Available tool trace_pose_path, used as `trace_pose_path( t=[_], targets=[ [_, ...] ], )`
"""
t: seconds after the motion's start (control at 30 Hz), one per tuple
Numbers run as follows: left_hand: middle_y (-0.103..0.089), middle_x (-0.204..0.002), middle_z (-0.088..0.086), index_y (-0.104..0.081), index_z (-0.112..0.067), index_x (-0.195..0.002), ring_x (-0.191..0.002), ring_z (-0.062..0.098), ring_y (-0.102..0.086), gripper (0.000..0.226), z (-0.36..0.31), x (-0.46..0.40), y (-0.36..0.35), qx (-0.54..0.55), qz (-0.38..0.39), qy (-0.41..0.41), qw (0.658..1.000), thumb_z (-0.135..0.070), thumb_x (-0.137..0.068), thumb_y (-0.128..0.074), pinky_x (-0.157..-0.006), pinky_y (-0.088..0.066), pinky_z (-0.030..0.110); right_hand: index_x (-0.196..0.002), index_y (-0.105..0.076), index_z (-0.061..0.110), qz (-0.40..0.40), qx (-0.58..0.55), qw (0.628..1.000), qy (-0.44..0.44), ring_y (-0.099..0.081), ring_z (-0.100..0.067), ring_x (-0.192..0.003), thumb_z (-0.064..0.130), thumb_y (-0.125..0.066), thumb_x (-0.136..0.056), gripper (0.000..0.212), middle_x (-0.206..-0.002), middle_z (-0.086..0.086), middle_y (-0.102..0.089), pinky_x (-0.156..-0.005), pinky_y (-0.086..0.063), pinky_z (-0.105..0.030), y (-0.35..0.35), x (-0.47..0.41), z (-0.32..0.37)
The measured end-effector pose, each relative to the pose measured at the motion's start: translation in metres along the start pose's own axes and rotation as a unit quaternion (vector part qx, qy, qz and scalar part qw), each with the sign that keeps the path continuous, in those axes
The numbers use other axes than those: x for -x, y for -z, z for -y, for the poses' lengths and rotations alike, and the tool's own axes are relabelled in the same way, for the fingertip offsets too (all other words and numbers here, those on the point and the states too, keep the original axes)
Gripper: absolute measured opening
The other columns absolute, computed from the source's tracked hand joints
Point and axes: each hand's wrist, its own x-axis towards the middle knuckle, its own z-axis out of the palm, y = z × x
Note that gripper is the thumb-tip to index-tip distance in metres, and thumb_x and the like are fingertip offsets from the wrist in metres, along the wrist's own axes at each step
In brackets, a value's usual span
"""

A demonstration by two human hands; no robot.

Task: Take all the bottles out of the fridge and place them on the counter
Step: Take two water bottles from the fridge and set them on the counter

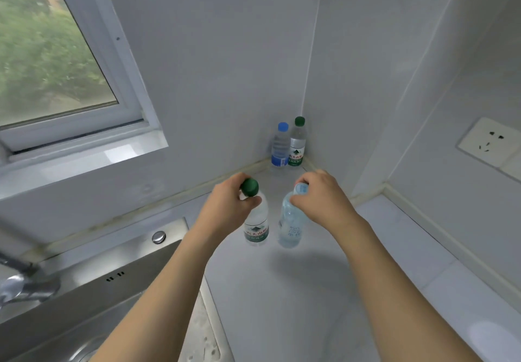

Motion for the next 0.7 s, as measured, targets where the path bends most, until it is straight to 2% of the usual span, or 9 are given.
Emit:
trace_pose_path(
  t=[0.07,0.23,0.33,0.4,0.43,0.5,0.6,0.7],
  targets=[
    [-0.062,-0.089,-0.004,-0.058,-0.025,-0.101,-0.086,0.021,-0.057,0.02,0.006,-0.025,0.002,0.001,-0.003,-0.005,1.0,-0.024,-0.085,-0.069,-0.069,-0.045,0.032,-0.101,-0.062,0.016,0.001,0.01,1.0,0.011,-0.052,-0.018,-0.089,0.018,-0.064,-0.082,0.019,-0.109,0.001,-0.048,-0.073,-0.042,-0.027,-0.005,-0.028,0.006],
    [-0.061,-0.086,-0.002,-0.058,-0.023,-0.103,-0.083,0.023,-0.056,0.021,0.022,-0.081,0.001,-0.007,-0.002,-0.003,1.0,-0.024,-0.085,-0.068,-0.072,-0.048,0.037,-0.106,-0.064,0.01,0.02,0.03,0.999,0.03,-0.055,-0.024,-0.098,0.013,-0.061,-0.082,0.025,-0.113,-0.004,-0.05,-0.084,-0.048,-0.034,-0.02,-0.095,0.016],
    [-0.061,-0.084,-0.001,-0.056,-0.025,-0.103,-0.082,0.023,-0.057,0.021,0.031,-0.11,-0.002,-0.007,0.002,0.001,1.0,-0.026,-0.085,-0.068,-0.073,-0.049,0.038,-0.091,-0.063,0.002,0.032,0.051,0.997,0.045,-0.056,-0.029,-0.086,0.008,-0.058,-0.079,0.015,-0.099,-0.01,-0.053,-0.07,-0.05,-0.037,-0.029,-0.132,0.02],
    [-0.062,-0.085,0.0,-0.056,-0.026,-0.104,-0.083,0.024,-0.058,0.022,0.039,-0.131,-0.006,-0.007,0.006,0.004,1.0,-0.026,-0.085,-0.068,-0.073,-0.051,0.038,-0.081,-0.055,0.005,0.041,0.061,0.996,0.055,-0.053,-0.027,-0.079,0.007,-0.056,-0.079,0.003,-0.094,-0.008,-0.05,-0.056,-0.039,-0.029,-0.036,-0.16,0.022],
    [-0.063,-0.087,0.0,-0.056,-0.026,-0.104,-0.084,0.025,-0.059,0.023,0.042,-0.139,-0.008,-0.008,0.009,0.007,1.0,-0.026,-0.085,-0.068,-0.074,-0.052,0.039,-0.079,-0.052,0.012,0.044,0.063,0.995,0.063,-0.051,-0.024,-0.079,0.007,-0.055,-0.079,0.006,-0.093,-0.005,-0.048,-0.053,-0.032,-0.026,-0.038,-0.173,0.022],
    [-0.064,-0.089,-0.002,-0.056,-0.025,-0.104,-0.086,0.025,-0.059,0.023,0.048,-0.156,-0.013,-0.005,0.011,0.009,1.0,-0.026,-0.084,-0.068,-0.076,-0.052,0.042,-0.086,-0.055,0.018,0.055,0.072,0.993,0.072,-0.049,-0.022,-0.083,0.008,-0.054,-0.082,0.011,-0.096,-0.003,-0.045,-0.058,-0.029,-0.024,-0.044,-0.195,0.022],
    [-0.063,-0.091,-0.004,-0.056,-0.024,-0.103,-0.088,0.024,-0.059,0.022,0.056,-0.179,-0.019,0.008,0.01,0.014,1.0,-0.024,-0.085,-0.068,-0.078,-0.053,0.042,-0.108,-0.061,0.011,0.064,0.078,0.991,0.083,-0.053,-0.023,-0.092,0.01,-0.055,-0.084,0.025,-0.106,-0.005,-0.049,-0.071,-0.036,-0.026,-0.051,-0.226,0.02],
    [-0.064,-0.09,0.001,-0.057,-0.024,-0.103,-0.086,0.026,-0.06,0.021,0.063,-0.198,-0.026,0.015,0.011,0.021,1.0,-0.023,-0.085,-0.068,-0.076,-0.053,0.042,-0.112,-0.061,0.012,0.065,0.08,0.99,0.091,-0.053,-0.022,-0.097,0.015,-0.06,-0.085,0.027,-0.11,-0.004,-0.047,-0.079,-0.042,-0.027,-0.059,-0.25,0.02]
  ],
)
